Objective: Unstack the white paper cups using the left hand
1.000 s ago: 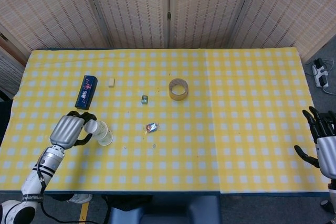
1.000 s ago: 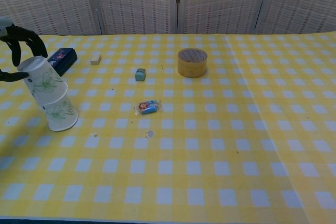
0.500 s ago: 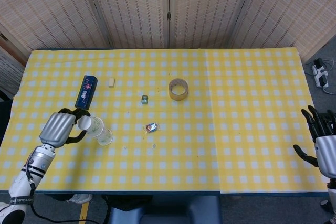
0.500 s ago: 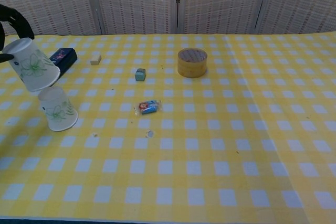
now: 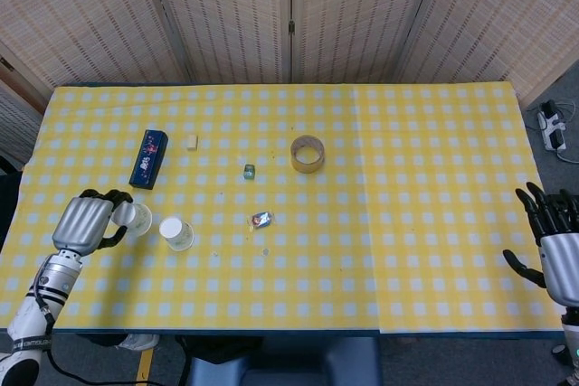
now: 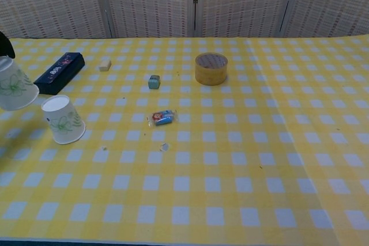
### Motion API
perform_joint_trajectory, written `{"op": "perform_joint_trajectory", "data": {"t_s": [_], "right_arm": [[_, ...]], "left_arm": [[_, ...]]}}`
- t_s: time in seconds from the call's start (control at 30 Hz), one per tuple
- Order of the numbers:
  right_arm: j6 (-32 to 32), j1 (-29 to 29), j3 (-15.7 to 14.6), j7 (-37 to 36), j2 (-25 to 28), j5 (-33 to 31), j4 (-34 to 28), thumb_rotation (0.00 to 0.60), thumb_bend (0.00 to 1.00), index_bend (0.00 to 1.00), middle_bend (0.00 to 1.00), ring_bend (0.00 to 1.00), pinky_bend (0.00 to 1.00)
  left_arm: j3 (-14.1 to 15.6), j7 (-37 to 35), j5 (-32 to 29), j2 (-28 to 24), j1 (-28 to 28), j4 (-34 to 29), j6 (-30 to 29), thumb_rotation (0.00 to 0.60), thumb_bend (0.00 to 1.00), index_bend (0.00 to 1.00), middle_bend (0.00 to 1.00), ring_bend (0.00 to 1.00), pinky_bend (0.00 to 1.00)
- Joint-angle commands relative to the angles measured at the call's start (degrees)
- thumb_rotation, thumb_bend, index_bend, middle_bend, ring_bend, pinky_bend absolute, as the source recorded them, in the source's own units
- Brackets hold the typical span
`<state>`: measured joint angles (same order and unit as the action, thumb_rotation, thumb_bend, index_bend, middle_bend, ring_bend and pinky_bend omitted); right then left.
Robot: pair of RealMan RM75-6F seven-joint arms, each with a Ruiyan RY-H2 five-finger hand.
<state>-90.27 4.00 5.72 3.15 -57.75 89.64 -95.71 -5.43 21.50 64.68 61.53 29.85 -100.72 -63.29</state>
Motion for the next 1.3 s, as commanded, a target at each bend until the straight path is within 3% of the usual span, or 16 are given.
{"op": "perform_joint_trajectory", "data": {"t_s": [0.03,0.33,0.67,0.83,0.97,1.07,1.3], "right_arm": [[-0.08,0.05,-0.04,0.17,-0.04,0.26,-0.13,0.6,0.24,0.02,0.08,0.15,0.05],[-0.39,-0.25,-0.23,0.63,0.01,0.27,-0.6,0.6,0.24,0.02,0.08,0.15,0.05],[-0.49,-0.44,-0.32,1.0,0.07,0.18,-0.92,0.6,0.24,0.02,0.08,0.15,0.05],[-0.49,-0.46,-0.31,0.95,0.03,0.14,-0.92,0.6,0.24,0.03,0.08,0.16,0.05],[-0.53,-0.51,-0.33,1.0,0.02,0.14,-0.95,0.6,0.24,0.03,0.08,0.16,0.05],[-0.43,-0.5,-0.38,0.87,-0.05,0.14,-0.8,0.6,0.24,0.04,0.08,0.16,0.05],[0.52,-0.44,-0.58,0.13,-0.2,-0.62,-0.33,0.6,0.24,0.04,0.08,0.16,0.05]], "left_arm": [[1.2,1.05,-0.2,2.51,-0.06,2.94,0.91,0.6,0.43,0.48,0.48,0.46,0.29],[2.03,-0.43,0.55,7.89,0.05,8.96,2.55,0.6,0.43,0.47,0.48,0.44,0.27],[2.05,-0.45,0.78,10.3,-0.15,11.7,2.56,0.6,0.43,0.44,0.46,0.42,0.24],[2.2,0.67,-0.16,10.23,-0.08,11.09,3.29,0.6,0.43,0.34,0.4,0.37,0.22],[1.97,0.76,-0.35,10.06,-0.04,10.4,3.23,0.6,0.43,0.16,0.27,0.27,0.15],[1.61,0.55,-0.13,9.5,-0.37,9.54,2.22,0.6,0.42,0.09,0.23,0.23,0.14],[-0.56,-4.24,0.93,7.3,-3.53,7.56,-4.28,0.6,0.42,0.08,0.2,0.21,0.13]]}}
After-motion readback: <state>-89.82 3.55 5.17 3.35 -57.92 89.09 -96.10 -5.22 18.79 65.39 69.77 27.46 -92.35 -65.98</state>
